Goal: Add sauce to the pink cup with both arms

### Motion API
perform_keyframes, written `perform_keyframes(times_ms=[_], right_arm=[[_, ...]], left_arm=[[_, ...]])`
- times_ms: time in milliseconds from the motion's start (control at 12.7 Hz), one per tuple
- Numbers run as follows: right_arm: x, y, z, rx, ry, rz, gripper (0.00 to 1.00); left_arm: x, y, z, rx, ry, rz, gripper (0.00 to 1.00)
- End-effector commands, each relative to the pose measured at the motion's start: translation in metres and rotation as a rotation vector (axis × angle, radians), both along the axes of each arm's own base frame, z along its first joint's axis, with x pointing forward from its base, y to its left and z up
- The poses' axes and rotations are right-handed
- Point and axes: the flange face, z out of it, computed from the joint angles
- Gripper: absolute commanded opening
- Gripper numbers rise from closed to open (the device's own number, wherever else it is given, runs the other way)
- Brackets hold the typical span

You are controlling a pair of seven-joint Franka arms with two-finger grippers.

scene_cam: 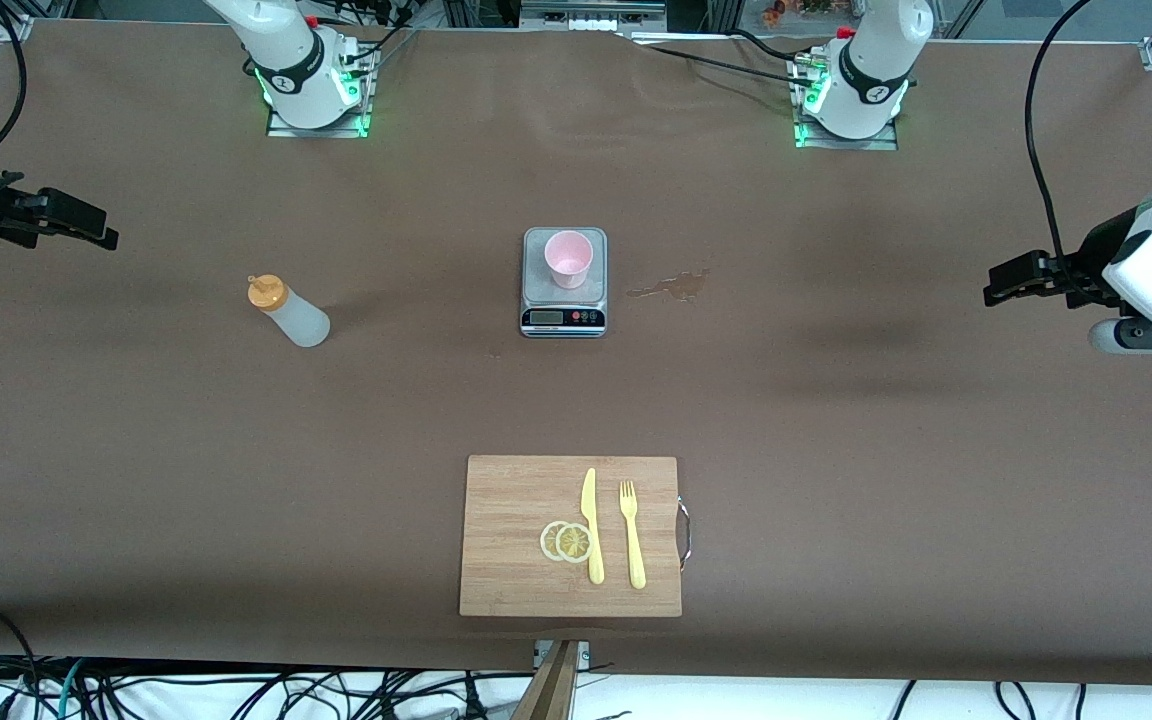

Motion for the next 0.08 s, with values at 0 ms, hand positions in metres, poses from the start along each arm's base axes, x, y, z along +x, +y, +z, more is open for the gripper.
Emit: perform_keyframes(times_ms=[0], right_arm=[[-0.0015, 0.0033, 0.0053, 0.011, -0.028, -0.001, 1.00]], left_arm=[[0.0011, -0.0005, 0.0068, 0.013, -0.014, -0.026, 1.00]])
